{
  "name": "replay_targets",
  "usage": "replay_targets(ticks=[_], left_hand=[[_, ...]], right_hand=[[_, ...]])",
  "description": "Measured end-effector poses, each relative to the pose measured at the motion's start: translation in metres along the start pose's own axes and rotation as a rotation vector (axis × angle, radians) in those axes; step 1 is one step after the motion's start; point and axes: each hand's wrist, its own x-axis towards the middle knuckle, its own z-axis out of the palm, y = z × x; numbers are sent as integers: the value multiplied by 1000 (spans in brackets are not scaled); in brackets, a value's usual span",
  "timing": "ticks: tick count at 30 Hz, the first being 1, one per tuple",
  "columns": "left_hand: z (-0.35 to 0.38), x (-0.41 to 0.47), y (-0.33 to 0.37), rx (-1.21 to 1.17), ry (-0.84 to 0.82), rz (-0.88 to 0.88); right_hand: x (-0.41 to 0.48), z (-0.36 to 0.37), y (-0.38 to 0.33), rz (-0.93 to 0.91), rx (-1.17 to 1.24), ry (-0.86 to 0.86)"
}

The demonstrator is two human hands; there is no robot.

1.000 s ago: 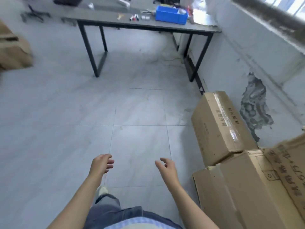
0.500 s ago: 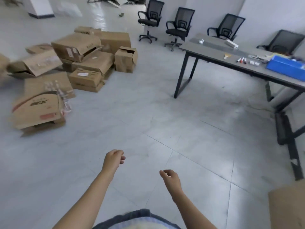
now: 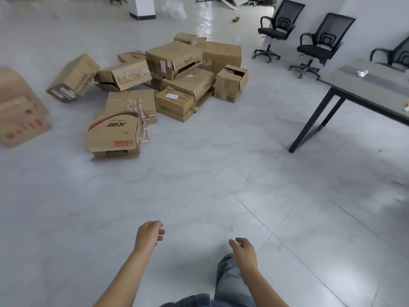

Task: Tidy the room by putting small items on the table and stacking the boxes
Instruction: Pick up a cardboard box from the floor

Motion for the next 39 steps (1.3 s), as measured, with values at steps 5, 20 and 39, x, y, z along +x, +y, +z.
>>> replay_targets(ticks=[5,20,39], left_hand=[[47,48,44,-7,29,-46],[209,166,287,-102,12,162],[122,463,484,-355,184,-21]], right_hand=[[65,-17,-52,-44,59,-32],[287,-108,-298,-111,369,-56],[452,36,-540,-55,202,-94]])
